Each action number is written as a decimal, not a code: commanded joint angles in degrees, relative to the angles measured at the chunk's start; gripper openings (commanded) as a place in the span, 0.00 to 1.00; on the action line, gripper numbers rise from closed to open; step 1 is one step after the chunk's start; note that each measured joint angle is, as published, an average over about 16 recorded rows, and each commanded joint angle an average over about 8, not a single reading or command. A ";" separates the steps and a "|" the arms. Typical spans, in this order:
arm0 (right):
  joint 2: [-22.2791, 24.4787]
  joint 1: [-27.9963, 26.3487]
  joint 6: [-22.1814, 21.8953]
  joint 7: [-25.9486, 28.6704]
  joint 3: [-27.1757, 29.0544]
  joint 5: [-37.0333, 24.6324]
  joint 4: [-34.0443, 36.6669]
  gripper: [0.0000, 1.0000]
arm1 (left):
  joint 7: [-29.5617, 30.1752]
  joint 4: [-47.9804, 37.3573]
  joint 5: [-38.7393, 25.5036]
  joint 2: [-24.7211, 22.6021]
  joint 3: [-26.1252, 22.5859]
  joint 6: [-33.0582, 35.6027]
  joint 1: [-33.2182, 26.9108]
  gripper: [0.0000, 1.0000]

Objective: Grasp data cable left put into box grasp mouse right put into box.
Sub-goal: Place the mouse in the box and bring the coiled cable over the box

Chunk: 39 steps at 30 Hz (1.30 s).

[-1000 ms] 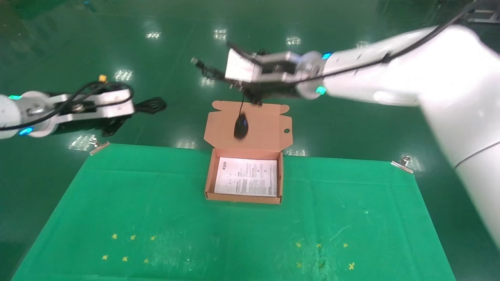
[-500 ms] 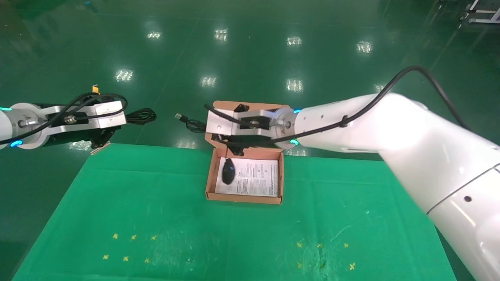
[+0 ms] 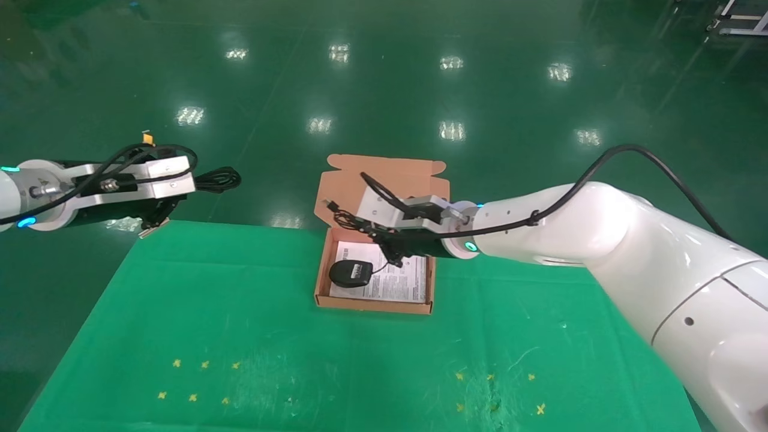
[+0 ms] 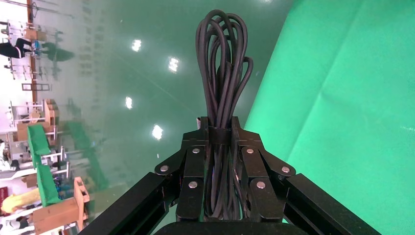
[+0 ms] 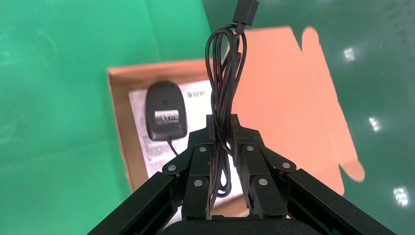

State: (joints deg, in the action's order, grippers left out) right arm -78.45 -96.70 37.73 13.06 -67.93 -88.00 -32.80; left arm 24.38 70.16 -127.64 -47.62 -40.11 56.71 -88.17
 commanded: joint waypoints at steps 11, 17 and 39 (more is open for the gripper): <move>-0.06 -0.19 -2.21 1.23 -5.39 2.71 1.42 0.79 | 0.09 0.10 -0.08 0.03 -0.01 0.03 0.04 0.00; 1.00 -0.11 -2.24 1.33 -6.36 3.25 0.01 1.00 | 0.05 0.19 0.22 -0.15 -0.02 -0.13 0.30 0.00; 10.59 -2.71 -3.08 6.60 -6.97 1.75 -7.55 1.00 | -10.20 -7.92 5.90 -10.45 -2.18 -13.61 7.04 0.00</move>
State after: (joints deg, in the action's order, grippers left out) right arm -67.68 -99.40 34.75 19.86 -74.99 -86.41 -40.83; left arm 13.39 61.44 -121.43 -58.44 -42.41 43.22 -81.48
